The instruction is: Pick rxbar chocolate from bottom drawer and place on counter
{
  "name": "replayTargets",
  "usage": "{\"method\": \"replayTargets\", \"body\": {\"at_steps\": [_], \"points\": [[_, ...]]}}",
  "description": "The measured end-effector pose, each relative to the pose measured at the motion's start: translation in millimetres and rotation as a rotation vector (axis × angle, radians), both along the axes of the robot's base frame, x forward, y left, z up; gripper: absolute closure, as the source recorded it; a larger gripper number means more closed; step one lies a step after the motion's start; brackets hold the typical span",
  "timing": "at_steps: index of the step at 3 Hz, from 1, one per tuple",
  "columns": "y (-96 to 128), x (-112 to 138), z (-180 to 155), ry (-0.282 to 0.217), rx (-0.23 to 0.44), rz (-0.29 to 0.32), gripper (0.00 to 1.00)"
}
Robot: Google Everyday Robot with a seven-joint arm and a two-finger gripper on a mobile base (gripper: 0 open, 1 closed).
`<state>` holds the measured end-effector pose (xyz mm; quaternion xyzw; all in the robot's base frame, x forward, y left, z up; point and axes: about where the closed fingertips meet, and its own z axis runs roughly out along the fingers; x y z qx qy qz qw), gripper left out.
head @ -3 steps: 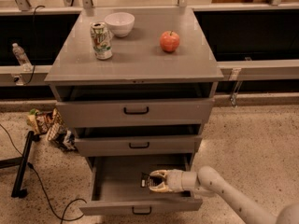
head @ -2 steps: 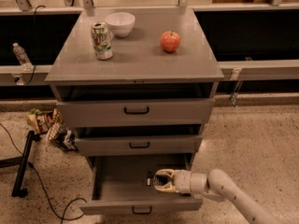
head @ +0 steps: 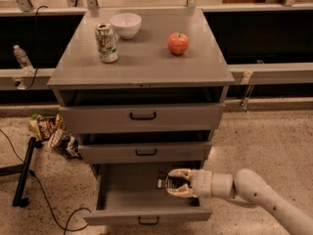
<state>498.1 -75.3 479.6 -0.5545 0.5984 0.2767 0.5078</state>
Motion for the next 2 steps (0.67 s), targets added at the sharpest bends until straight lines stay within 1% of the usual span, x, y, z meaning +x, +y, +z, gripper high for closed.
{"method": "replayTargets", "body": {"at_steps": [1,2], "points": [[-5,-1,70,-0.034,-0.055,-0.054,1.0],[-13,4,151,-0.179,-0.113,-0.141,1.0]]}}
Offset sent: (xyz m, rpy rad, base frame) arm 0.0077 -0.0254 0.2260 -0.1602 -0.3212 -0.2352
